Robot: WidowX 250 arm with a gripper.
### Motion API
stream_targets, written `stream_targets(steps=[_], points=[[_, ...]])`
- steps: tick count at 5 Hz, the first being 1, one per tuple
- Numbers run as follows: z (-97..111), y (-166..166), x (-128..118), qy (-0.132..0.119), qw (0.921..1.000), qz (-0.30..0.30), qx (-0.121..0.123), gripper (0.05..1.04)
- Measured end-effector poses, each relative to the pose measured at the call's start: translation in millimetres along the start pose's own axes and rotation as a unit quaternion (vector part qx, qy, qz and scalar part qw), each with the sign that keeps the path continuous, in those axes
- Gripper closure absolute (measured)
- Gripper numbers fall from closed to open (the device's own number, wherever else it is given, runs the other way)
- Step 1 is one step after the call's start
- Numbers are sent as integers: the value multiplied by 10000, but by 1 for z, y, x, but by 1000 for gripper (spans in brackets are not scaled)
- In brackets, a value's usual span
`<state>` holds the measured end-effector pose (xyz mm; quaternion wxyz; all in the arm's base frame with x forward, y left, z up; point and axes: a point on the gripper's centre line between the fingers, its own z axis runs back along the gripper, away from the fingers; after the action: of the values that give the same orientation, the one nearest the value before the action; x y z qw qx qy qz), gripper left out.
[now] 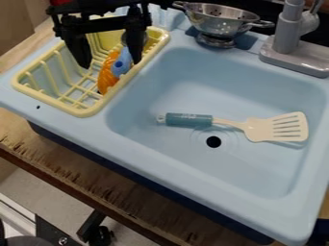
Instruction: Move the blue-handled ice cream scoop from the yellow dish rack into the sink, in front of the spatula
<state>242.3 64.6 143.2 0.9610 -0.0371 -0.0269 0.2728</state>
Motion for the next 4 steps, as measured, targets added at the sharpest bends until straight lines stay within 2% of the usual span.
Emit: stream_targets(steps=[1,2,3,4], points=[[-7,1,-3,119,9999,-20,30,83],[-7,2,6,-174,9988,-454,108,83],[-5,-1,17,-548,9930,-1047,67,83],[0,-3,28,-964,9855,-1394,47,83]])
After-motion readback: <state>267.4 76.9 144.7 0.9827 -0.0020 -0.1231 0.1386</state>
